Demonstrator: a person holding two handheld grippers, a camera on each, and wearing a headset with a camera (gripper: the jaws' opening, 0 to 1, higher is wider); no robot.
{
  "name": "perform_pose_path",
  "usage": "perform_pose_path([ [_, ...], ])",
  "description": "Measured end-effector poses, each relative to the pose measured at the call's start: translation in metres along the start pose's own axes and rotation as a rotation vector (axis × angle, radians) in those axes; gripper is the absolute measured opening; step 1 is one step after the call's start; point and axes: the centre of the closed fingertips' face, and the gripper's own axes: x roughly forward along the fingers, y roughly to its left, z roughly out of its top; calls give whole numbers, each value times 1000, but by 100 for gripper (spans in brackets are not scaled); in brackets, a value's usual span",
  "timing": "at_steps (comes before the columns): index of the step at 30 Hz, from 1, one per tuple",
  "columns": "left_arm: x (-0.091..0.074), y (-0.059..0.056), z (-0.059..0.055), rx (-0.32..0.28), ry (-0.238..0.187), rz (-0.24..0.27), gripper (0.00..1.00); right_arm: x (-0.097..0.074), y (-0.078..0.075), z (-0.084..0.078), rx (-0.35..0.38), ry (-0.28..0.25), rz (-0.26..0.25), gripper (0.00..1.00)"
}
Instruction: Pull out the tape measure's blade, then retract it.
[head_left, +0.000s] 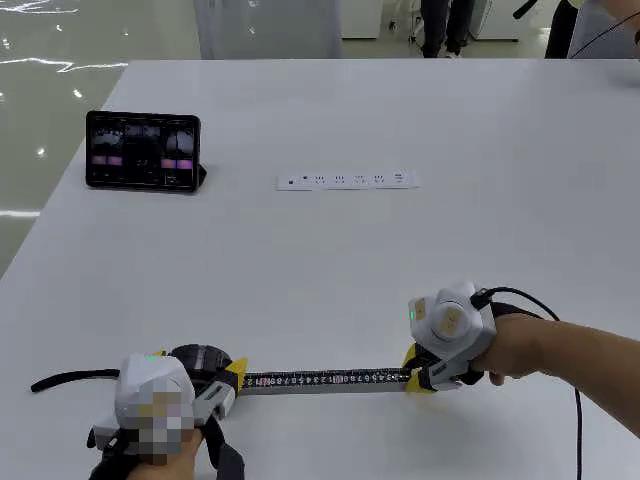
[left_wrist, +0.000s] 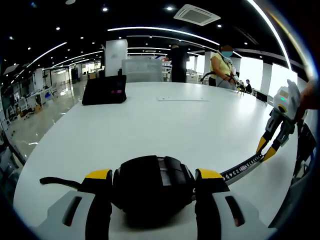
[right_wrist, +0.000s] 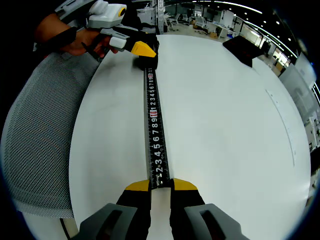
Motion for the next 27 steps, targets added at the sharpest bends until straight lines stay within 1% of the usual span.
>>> perform_pose_path([
  [5,0,0,-1,16,9,3,62,0,0,0,3,1,1,9],
  [7,1,1,-2,19,26,7,61,0,-1,0,-2,0,-1,9],
  [17,0,0,-2,23,20,-4,61,0,-1,1,13,5,-2,10],
  [22,0,0,-2,27,26,-9,61,0,-1,2,9,24,-4,10],
  [25,0,-1,-2,25,33,-11,61,0,-1,3,35,23,-1,10],
  [27,0,-1,-2,25,34,-12,61,1,-1,3,31,21,-1,10],
])
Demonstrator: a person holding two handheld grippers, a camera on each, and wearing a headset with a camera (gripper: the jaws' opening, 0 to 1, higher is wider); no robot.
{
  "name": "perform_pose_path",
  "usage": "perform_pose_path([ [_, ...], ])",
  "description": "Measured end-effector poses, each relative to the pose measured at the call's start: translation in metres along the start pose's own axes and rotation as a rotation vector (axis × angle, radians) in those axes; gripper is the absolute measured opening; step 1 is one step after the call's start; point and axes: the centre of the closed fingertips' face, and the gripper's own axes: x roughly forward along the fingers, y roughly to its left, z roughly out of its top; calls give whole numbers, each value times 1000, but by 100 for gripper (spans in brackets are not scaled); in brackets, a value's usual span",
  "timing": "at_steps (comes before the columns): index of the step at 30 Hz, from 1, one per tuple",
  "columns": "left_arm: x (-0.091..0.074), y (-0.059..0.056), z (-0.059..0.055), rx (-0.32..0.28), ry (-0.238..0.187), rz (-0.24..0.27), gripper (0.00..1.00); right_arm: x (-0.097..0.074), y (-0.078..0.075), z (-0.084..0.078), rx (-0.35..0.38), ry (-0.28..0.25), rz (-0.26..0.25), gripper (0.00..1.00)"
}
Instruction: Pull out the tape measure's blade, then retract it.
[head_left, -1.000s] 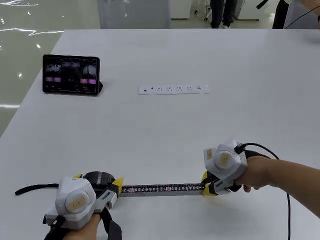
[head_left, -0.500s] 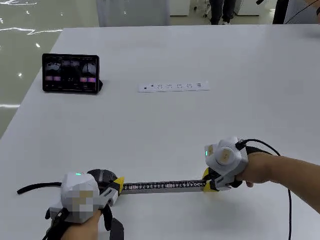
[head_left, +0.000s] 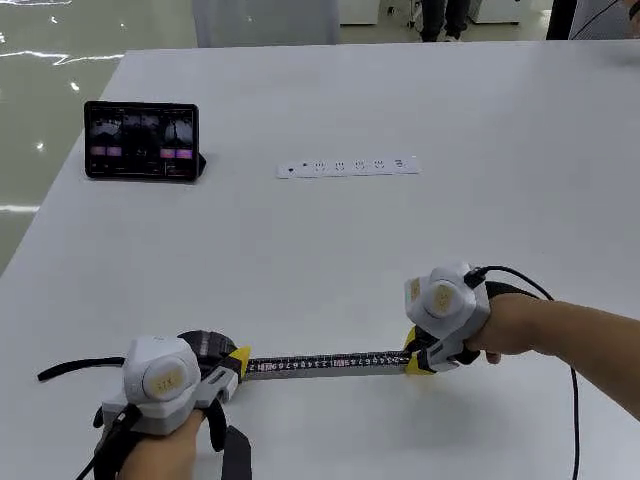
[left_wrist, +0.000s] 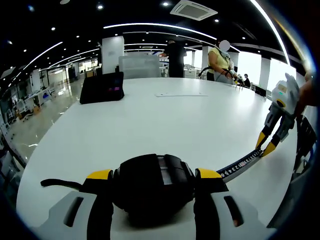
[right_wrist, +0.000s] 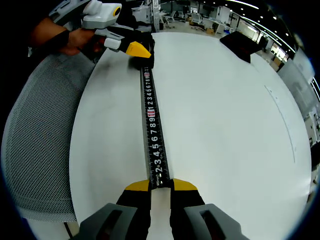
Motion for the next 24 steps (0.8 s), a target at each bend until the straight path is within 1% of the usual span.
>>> perform_pose_path([
  [8,0,0,-1,-5,10,1,61,2,0,2,5,18,-7,10],
  [14,0,0,-1,-8,15,-5,61,2,1,3,-11,34,-4,10],
  [24,1,0,-2,-12,31,-11,61,4,1,6,-7,37,-3,10],
])
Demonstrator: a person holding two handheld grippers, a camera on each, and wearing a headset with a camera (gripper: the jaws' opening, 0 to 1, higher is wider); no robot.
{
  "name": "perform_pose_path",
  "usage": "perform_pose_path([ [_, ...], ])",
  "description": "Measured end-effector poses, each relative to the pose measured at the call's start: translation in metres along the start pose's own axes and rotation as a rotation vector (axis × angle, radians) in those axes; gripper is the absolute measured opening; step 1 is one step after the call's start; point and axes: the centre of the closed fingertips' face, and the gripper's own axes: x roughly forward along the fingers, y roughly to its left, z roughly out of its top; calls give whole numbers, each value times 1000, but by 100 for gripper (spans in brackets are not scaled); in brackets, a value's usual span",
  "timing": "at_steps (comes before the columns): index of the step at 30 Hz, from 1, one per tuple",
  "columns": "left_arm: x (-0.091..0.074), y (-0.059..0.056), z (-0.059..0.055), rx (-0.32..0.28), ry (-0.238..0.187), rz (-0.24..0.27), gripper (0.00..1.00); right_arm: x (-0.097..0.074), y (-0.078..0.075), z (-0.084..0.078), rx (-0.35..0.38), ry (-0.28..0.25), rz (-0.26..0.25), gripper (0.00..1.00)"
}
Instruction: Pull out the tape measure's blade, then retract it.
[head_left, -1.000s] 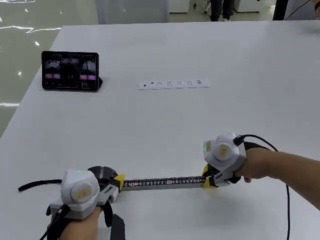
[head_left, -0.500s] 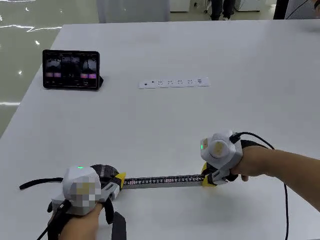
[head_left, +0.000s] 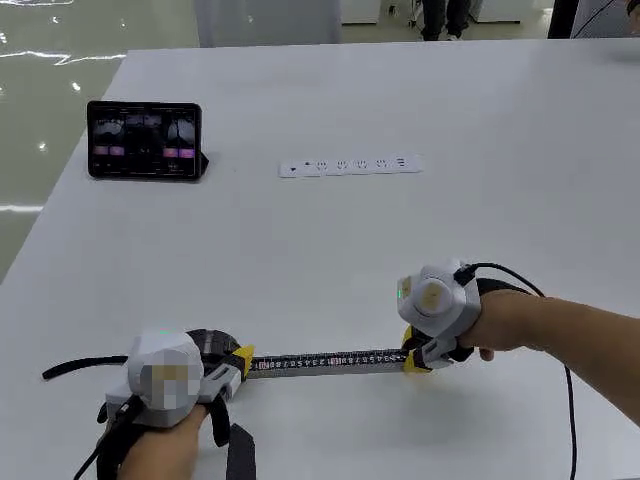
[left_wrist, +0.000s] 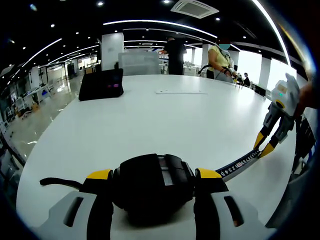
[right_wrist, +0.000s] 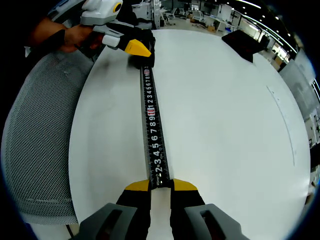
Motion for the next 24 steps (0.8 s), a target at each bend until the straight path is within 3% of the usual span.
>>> perform_pose_path([
  [17,1,0,-1,0,7,-5,61,2,1,3,-60,17,8,10],
  [24,1,0,-1,-1,10,-6,61,3,0,6,-28,7,21,10],
])
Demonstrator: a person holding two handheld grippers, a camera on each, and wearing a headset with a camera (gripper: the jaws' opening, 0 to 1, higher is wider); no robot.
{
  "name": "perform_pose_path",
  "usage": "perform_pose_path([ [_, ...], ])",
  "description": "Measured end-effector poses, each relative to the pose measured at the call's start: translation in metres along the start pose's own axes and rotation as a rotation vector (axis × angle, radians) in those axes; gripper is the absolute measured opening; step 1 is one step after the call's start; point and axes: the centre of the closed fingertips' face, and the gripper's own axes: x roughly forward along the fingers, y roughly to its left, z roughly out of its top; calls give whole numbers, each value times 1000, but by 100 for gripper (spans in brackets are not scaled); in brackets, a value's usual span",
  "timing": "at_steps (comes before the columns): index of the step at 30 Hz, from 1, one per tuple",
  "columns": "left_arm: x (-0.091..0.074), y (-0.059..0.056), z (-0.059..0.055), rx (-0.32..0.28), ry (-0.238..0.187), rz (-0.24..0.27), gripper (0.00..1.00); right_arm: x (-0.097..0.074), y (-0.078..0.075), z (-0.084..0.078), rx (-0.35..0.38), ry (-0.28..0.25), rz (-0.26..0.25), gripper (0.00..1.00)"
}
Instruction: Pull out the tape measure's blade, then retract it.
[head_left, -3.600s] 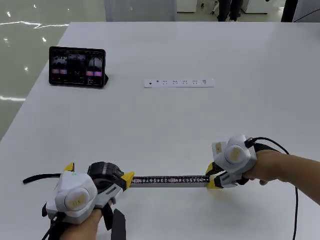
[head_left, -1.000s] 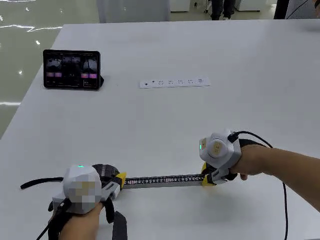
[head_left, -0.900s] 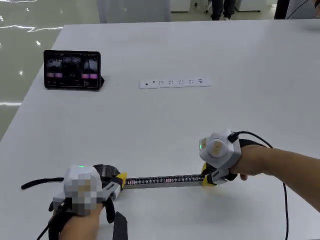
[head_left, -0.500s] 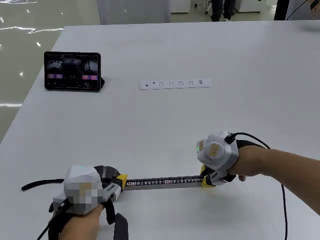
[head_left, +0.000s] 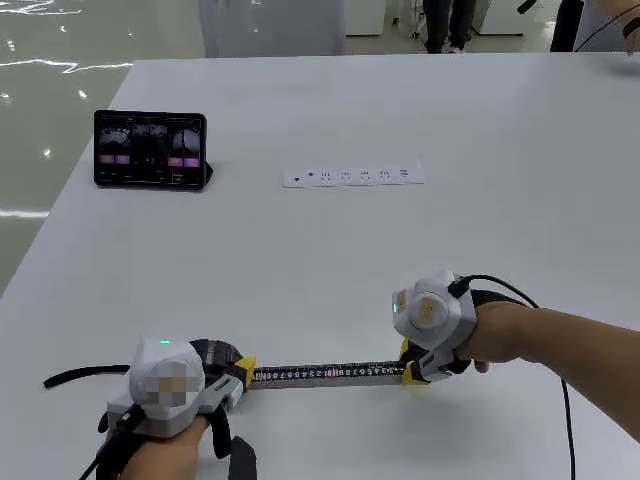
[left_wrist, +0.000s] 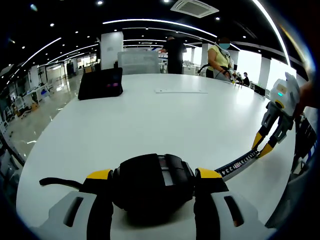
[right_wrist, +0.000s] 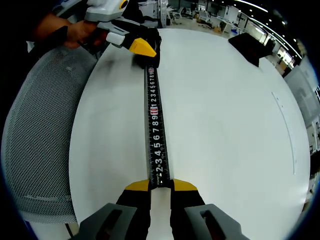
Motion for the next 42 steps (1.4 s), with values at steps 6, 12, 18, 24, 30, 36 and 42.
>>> perform_pose_path([
  [6,0,0,0,1,2,-1,61,1,0,3,-1,-4,-1,10],
  [12,0,1,0,1,1,-1,61,2,1,5,-23,-4,-5,10],
  [18,0,1,0,0,3,-2,61,3,0,8,-23,-4,-9,10],
  [24,0,1,0,-1,4,-1,61,4,0,10,-29,0,-9,10],
  [30,-1,0,0,-1,5,-1,61,5,1,13,-55,-7,-4,11],
  [36,-1,0,0,-1,4,-2,61,6,1,15,-49,-26,-4,11],
  [42,0,0,0,-2,4,-1,61,7,1,18,-43,-26,-4,11],
])
